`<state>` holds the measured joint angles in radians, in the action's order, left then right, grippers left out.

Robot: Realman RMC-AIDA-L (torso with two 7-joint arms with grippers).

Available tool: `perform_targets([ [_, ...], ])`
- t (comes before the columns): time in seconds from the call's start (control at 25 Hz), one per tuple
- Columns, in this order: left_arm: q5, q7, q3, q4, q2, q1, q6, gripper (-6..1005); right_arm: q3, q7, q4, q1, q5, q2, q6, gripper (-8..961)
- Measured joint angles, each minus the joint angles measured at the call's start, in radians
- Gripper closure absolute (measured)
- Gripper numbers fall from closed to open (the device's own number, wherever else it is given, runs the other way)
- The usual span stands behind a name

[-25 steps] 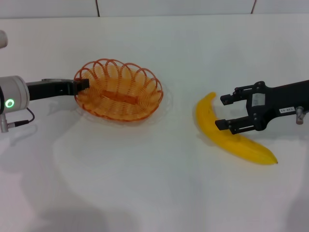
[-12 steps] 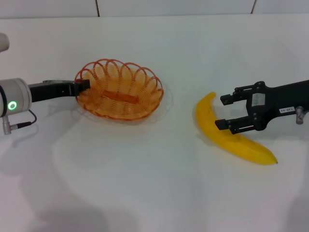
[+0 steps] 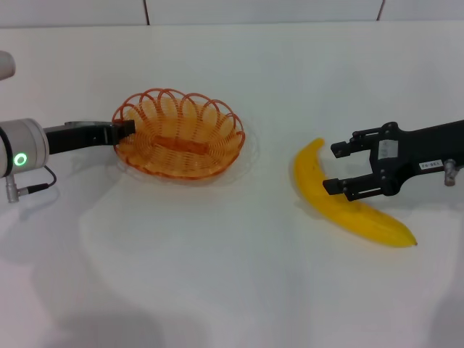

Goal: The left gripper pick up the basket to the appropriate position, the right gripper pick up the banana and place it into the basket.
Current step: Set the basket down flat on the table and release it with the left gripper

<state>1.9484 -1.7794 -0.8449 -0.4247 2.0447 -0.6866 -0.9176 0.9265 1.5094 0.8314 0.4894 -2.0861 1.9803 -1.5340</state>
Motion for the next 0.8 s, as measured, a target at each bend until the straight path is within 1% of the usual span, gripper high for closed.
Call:
perform_targets([
  [0.4,-0.011,0.008,0.000,0.000,0.000,0.000,0.004,808,0.000,0.000,0.000,0.000,0.000,0.000,0.000,199],
  [0.6,-0.044,0.044,0.000,0.006,0.000,0.001,0.000,603,0.000,0.000,0.000,0.001,0.000,0.000,0.000,199],
  [0.8,-0.049,0.069,0.000,0.003,0.000,0.004,0.001,486,0.000,0.000,0.000,0.003,0.000,0.000,0.000,198],
])
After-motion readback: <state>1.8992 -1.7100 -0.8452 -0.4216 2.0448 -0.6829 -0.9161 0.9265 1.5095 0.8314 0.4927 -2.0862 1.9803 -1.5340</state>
